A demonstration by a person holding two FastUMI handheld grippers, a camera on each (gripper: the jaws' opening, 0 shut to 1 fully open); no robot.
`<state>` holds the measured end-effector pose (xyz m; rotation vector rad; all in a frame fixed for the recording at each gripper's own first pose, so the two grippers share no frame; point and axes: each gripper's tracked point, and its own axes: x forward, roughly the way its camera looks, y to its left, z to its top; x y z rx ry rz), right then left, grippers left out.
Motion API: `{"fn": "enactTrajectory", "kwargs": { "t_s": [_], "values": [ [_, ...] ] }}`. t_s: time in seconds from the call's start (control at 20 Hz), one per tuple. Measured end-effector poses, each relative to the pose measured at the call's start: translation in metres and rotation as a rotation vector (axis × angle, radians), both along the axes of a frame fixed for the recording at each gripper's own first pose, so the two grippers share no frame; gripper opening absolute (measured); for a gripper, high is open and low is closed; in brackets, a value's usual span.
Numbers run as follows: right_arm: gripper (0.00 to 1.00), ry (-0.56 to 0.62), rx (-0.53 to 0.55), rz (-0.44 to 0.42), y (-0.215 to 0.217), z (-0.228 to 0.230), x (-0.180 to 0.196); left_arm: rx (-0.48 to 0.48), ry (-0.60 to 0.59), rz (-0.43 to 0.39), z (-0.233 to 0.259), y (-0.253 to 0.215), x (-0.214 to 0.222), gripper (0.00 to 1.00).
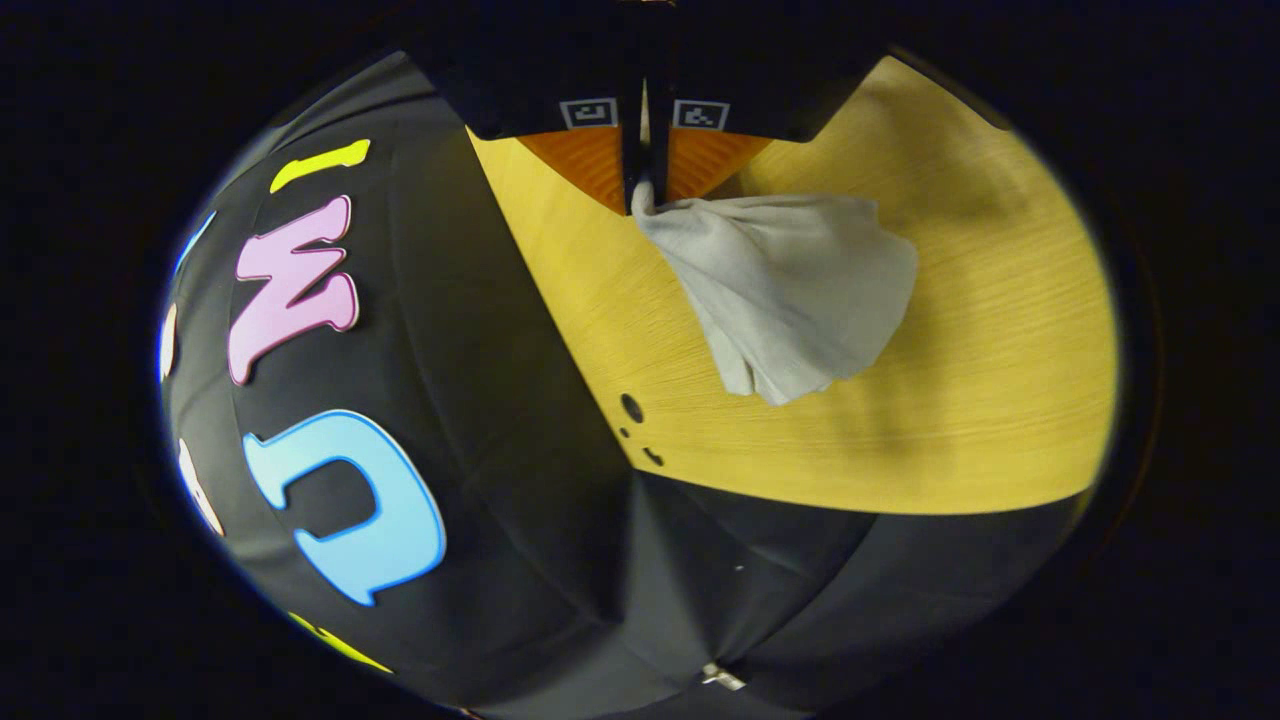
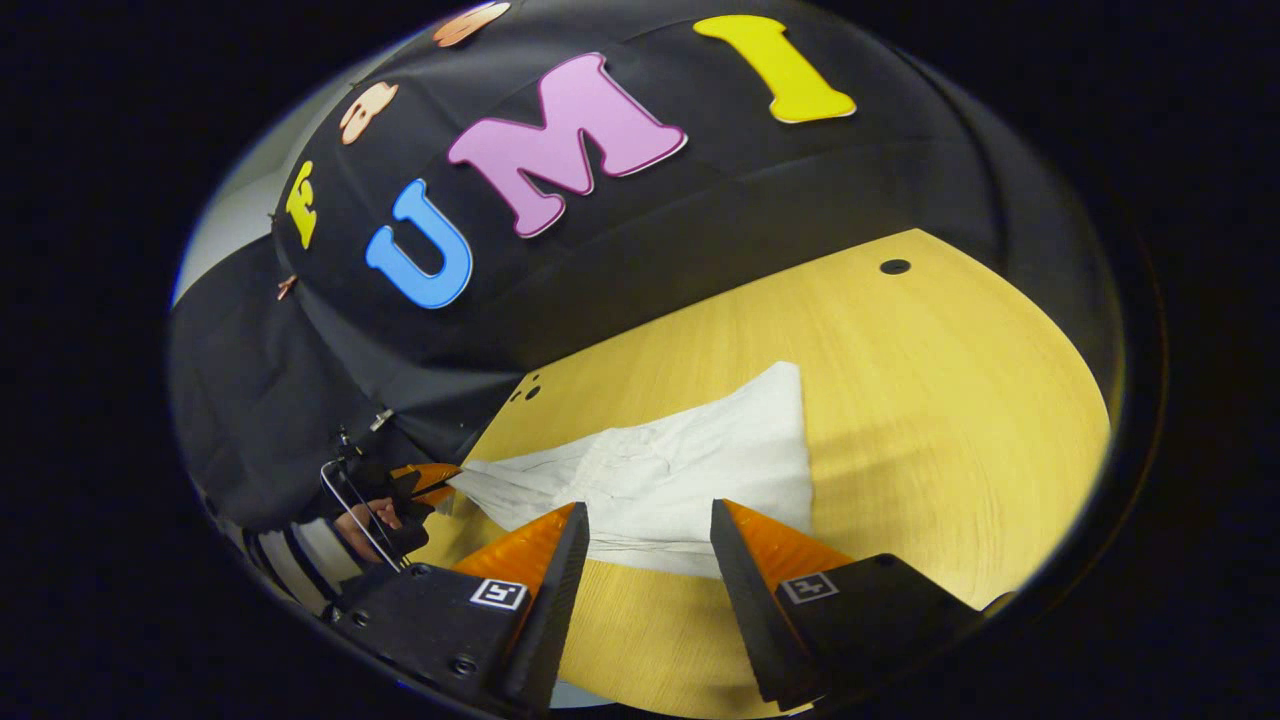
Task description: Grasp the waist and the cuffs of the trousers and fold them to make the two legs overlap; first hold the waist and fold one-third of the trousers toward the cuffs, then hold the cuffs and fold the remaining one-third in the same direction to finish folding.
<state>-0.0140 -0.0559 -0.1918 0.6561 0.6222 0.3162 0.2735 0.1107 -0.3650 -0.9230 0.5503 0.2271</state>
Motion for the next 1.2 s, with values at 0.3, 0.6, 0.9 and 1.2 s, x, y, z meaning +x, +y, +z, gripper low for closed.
{"fn": "enactTrajectory", "kwargs": {
  "t_s": [0.3,0.6,0.9,1.2],
  "values": [
    [0.76,0.022,-0.014,-0.074,-0.049,-0.002,-0.021,0.138,-0.126,-0.163,0.052,-0.064,0.033,0.06],
    [0.77,0.014,-0.033,-0.106,-0.079,-0.001,-0.03,0.287,-0.263,-0.461,0.094,-0.179,0.041,0.06],
    [0.83,0.025,-0.037,-0.169,-0.109,-0.004,-0.044,0.359,-0.3,-0.768,0.071,-0.296,0.016,0.06],
    [0.83,0.051,-0.041,-0.231,-0.135,-0.01,-0.061,0.489,-0.226,-1.11,-0.003,-0.365,-0.043,0.06]
  ]
}}
